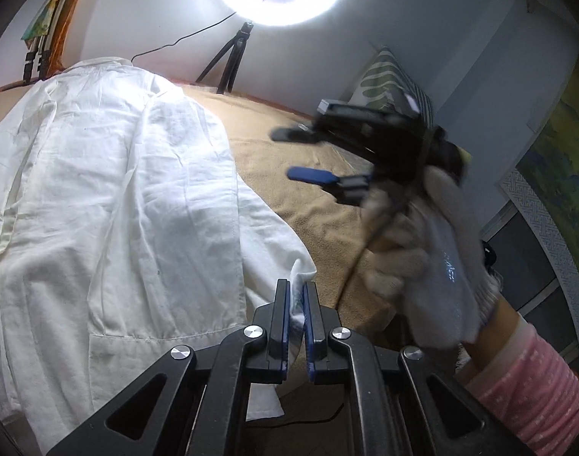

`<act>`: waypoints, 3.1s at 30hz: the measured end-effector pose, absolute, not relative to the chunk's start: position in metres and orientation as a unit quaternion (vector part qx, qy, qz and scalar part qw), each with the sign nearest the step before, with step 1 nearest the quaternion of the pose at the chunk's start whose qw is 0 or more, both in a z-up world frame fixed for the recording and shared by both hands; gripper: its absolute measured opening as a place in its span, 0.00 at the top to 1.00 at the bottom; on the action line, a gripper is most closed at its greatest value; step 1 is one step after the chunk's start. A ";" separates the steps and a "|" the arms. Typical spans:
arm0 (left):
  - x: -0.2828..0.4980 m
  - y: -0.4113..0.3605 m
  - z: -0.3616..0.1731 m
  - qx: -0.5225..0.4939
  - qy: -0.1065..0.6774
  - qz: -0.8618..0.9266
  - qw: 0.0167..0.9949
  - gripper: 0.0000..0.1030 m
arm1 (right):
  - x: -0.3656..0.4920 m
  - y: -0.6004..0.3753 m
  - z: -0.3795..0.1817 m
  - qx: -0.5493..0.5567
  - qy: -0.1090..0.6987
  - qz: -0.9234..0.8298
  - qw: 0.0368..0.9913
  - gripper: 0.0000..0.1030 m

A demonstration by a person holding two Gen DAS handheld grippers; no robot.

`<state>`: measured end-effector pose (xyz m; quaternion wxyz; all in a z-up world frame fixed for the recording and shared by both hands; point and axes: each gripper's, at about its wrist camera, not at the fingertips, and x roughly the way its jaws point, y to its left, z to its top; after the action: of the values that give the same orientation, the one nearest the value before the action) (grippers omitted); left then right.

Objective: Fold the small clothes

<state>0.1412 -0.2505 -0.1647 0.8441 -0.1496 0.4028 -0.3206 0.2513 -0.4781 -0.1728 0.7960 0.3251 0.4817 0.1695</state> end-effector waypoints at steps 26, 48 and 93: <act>0.119 -0.148 -0.164 -0.272 0.390 -0.294 0.829 0.97 | 0.326 -0.320 -0.131 0.108 0.520 0.121 0.839 0.95; 0.084 -0.088 -0.195 -0.307 0.421 -0.238 0.820 0.98 | 0.330 -0.173 -0.171 -0.028 0.554 0.212 0.805 0.86; 0.076 -0.005 -0.204 -0.211 0.460 -0.167 0.846 0.94 | 0.113 -0.322 -0.177 0.117 0.577 0.200 0.783 0.90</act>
<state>0.0760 -0.0052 -0.2041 0.8463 -0.2115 0.4596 -0.1666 0.1129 -0.3222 -0.1771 0.7833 0.1174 0.5767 0.2003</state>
